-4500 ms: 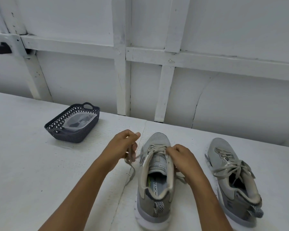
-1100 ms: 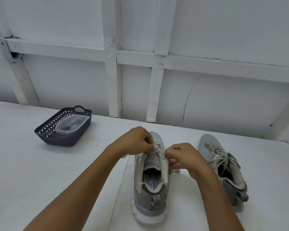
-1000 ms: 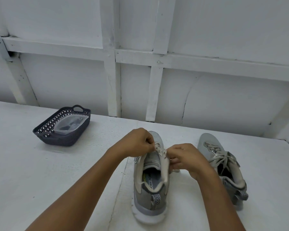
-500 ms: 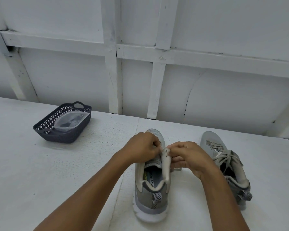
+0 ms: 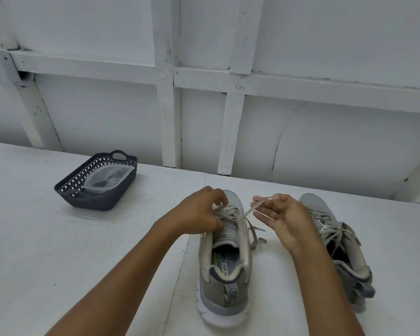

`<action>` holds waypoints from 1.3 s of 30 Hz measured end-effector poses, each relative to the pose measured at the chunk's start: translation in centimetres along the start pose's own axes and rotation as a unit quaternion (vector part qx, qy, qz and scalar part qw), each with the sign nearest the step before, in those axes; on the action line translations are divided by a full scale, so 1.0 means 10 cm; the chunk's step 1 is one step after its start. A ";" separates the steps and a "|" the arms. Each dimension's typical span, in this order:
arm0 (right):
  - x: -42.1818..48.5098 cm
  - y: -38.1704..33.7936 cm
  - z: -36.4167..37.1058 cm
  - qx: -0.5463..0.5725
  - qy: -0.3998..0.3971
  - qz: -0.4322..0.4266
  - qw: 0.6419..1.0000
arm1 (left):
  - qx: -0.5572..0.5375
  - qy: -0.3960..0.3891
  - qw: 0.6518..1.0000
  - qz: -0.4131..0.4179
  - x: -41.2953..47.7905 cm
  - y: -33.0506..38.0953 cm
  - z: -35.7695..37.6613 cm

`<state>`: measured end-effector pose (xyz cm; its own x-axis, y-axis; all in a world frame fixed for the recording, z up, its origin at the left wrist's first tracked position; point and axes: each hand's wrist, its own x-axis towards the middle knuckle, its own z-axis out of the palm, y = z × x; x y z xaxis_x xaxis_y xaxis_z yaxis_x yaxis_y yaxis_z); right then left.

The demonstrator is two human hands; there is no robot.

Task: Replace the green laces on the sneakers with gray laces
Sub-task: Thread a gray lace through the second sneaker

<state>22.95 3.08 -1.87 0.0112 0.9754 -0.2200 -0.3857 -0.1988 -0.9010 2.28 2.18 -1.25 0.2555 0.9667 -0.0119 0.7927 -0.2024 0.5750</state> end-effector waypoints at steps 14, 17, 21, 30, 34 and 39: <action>-0.09 -0.05 -0.06 -0.127 -0.124 0.004 0.984 | -0.048 -0.001 0.998 -0.033 -0.02 -0.08 0.02; -0.01 -0.11 -0.09 0.125 -0.041 0.047 0.990 | -0.060 0.001 0.997 -0.043 -0.03 -0.12 0.01; 0.04 -0.08 -0.21 -0.044 0.010 0.029 0.999 | -0.069 0.002 0.996 -0.053 -0.04 -0.17 0.00; -0.11 0.07 -0.11 -0.363 -0.157 0.004 0.918 | -0.073 0.005 0.997 -0.023 -0.06 -0.11 0.01; -0.08 0.08 -0.10 -0.374 -0.142 -0.035 0.916 | -0.037 0.007 0.999 0.031 -0.05 -0.05 0.02; -0.07 0.10 -0.07 -0.390 -0.169 -0.082 0.901 | 0.027 -0.024 0.997 0.067 0.05 0.09 0.00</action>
<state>23.24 2.17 -2.86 -0.3238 0.9447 -0.0531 0.3637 0.0725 -0.9287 3.11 2.50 -0.70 0.3857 0.9224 0.0218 0.7779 -0.3378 0.5299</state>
